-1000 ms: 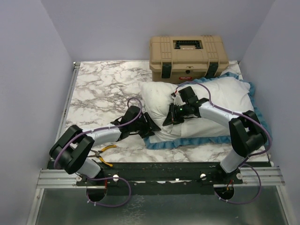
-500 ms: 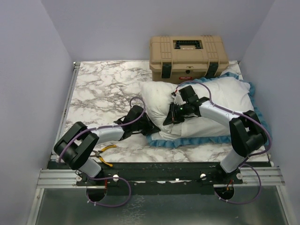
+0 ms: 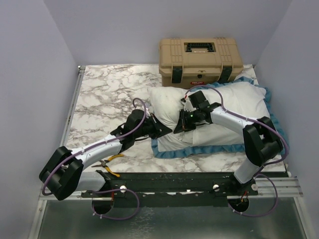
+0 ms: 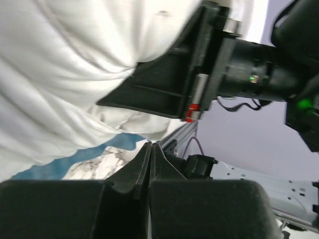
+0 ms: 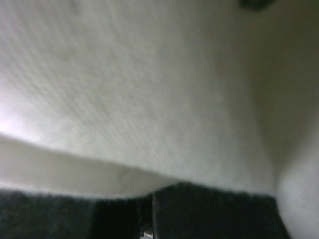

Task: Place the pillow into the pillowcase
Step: Stuff the pillow into the pillowcase.

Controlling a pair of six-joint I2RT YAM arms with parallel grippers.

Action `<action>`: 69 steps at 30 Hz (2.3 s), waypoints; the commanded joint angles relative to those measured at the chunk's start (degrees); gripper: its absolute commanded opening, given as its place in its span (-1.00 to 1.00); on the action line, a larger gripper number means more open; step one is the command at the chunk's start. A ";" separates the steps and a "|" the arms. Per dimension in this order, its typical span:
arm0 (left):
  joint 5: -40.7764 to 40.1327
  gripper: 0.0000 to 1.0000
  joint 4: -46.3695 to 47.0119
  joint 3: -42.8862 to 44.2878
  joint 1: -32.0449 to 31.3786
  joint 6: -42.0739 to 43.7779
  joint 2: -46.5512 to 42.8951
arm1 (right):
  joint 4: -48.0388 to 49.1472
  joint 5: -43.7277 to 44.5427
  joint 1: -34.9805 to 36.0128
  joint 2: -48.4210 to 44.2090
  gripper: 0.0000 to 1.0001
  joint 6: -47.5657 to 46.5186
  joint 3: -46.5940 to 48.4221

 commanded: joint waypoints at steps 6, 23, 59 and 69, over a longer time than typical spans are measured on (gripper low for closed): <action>2.08 -1.00 -2.72 5.56 -0.32 1.92 -2.97 | -4.30 6.86 1.12 3.95 -1.00 -1.32 -0.78; -11.08 0.14 -4.98 -1.45 -1.06 -5.96 3.64 | -2.69 4.36 0.58 4.30 -1.00 2.66 -1.07; -3.59 -1.00 5.12 5.22 -3.82 -7.41 1.85 | -5.11 6.63 3.47 5.21 -1.00 -1.95 3.77; -7.23 -1.00 10.60 3.13 -3.37 -10.35 -2.15 | -1.54 -9.53 4.20 4.05 -0.24 -0.77 -2.44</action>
